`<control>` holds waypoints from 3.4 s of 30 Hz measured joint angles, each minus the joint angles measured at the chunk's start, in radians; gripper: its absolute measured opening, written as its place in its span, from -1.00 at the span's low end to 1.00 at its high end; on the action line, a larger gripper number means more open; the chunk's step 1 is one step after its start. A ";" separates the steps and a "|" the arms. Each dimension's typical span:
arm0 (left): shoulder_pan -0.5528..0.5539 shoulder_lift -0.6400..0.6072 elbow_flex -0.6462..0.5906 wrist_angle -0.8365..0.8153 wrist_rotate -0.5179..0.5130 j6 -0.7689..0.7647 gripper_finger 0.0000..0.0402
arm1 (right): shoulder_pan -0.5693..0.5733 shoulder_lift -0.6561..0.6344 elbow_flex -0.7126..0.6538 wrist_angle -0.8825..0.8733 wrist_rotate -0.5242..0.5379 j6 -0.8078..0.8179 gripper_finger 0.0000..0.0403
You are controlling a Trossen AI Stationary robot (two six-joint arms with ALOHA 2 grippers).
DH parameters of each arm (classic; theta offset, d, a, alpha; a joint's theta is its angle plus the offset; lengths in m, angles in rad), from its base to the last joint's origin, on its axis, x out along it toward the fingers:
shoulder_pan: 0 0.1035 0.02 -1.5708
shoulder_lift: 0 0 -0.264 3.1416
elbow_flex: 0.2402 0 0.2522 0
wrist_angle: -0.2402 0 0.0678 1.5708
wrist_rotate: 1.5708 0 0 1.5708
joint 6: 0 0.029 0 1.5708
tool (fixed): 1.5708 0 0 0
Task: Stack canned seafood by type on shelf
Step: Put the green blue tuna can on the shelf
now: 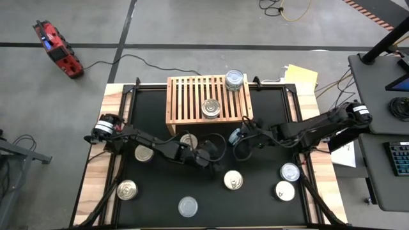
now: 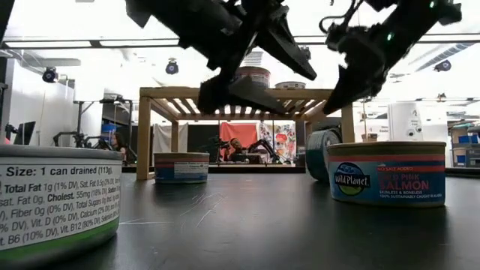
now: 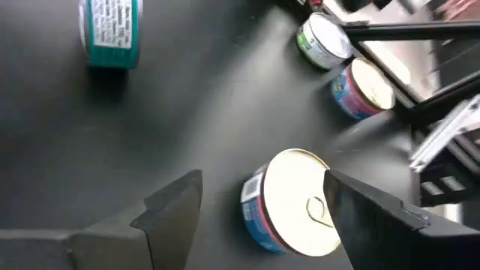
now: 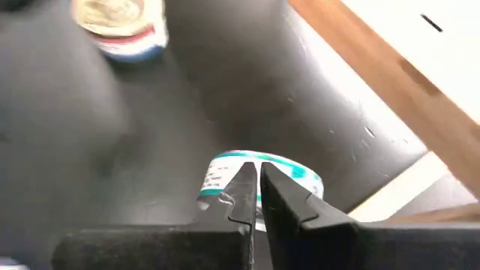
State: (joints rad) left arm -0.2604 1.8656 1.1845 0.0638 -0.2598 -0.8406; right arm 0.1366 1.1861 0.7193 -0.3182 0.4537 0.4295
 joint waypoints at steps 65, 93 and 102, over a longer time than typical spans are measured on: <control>0.014 0.057 0.096 -0.033 -0.257 0.205 0.31 | -0.091 -0.192 -0.088 -0.044 -0.003 0.139 -0.94; 0.032 0.093 0.096 0.061 -0.331 0.275 0.31 | 0.060 -0.104 -0.323 0.402 -0.035 0.218 -0.94; 0.057 0.109 0.096 0.091 -0.334 0.348 0.31 | 0.060 -0.104 -0.322 0.403 -0.035 0.225 -0.94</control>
State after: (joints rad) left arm -0.2035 1.9749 1.2804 0.1553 -0.5941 -0.4929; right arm 0.1970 1.0821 0.3969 0.0849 0.4187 0.6544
